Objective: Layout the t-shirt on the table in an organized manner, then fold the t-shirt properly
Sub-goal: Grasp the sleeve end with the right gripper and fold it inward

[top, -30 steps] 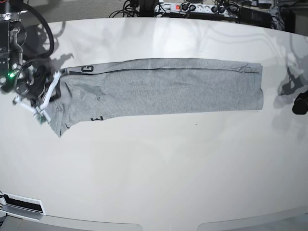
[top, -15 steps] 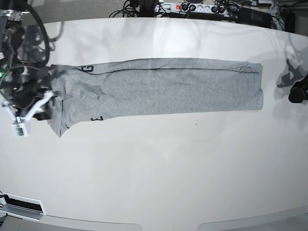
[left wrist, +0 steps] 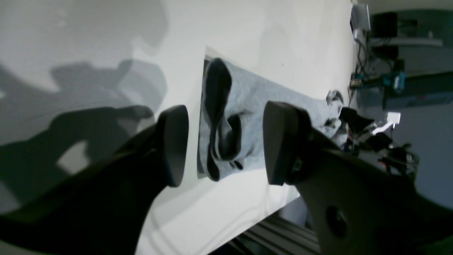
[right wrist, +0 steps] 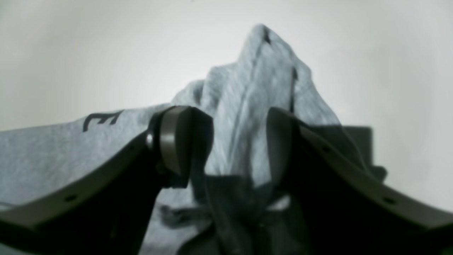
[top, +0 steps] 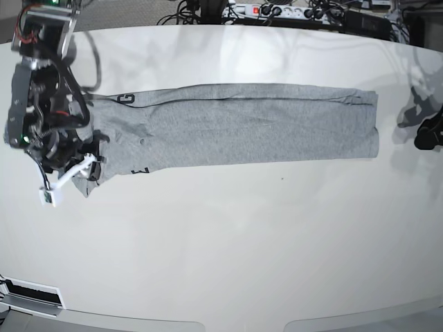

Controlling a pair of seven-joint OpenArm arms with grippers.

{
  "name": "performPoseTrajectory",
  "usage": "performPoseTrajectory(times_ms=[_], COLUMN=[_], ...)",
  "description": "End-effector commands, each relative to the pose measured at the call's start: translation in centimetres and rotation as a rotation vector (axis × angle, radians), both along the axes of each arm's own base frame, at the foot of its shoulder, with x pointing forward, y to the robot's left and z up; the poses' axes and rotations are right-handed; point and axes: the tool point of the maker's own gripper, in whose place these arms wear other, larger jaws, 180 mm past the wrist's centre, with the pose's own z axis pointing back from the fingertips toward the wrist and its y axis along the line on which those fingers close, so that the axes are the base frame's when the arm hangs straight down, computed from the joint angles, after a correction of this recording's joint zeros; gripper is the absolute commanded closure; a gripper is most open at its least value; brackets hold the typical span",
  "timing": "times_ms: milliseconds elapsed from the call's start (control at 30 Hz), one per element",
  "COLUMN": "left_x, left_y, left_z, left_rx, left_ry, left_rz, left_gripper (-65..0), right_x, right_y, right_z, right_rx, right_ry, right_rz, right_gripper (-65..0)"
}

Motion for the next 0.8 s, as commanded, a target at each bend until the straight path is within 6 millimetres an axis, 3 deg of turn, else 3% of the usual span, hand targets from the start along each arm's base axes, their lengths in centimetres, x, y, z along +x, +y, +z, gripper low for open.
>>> performPoseTrajectory(times_ms=[0, 167, 433, 600, 700, 767], left_x=[1.0, 1.0, 1.0, 1.0, 1.0, 1.0], left_y=[1.4, 1.4, 1.4, 1.4, 1.4, 1.4], left_z=[2.0, 2.0, 2.0, 2.0, 2.0, 2.0], left_rx=[0.028, 0.028, 0.028, 0.028, 0.028, 0.028], left_ry=[-0.054, -0.053, -0.053, -0.053, -0.053, -0.053], left_rz=[0.011, 0.011, 0.011, 0.011, 0.011, 0.011], left_gripper=[-35.1, -35.1, -35.1, -35.1, -35.1, -35.1], right_x=[1.8, 3.2, 3.3, 3.0, 2.9, 2.8], right_y=[-1.1, -1.4, -1.7, -3.5, -4.4, -4.4], right_z=[1.5, 1.8, 1.9, 1.6, 1.5, 1.5], right_rx=[-0.019, -0.024, -0.03, -0.101, -0.146, -0.148], right_ry=[-0.058, -0.066, -0.067, -0.041, -0.038, -0.034], right_rz=[-0.027, -0.04, -0.045, -0.113, -0.137, -0.135], right_gripper=[-34.9, -34.6, -33.7, -16.8, -1.9, 0.0])
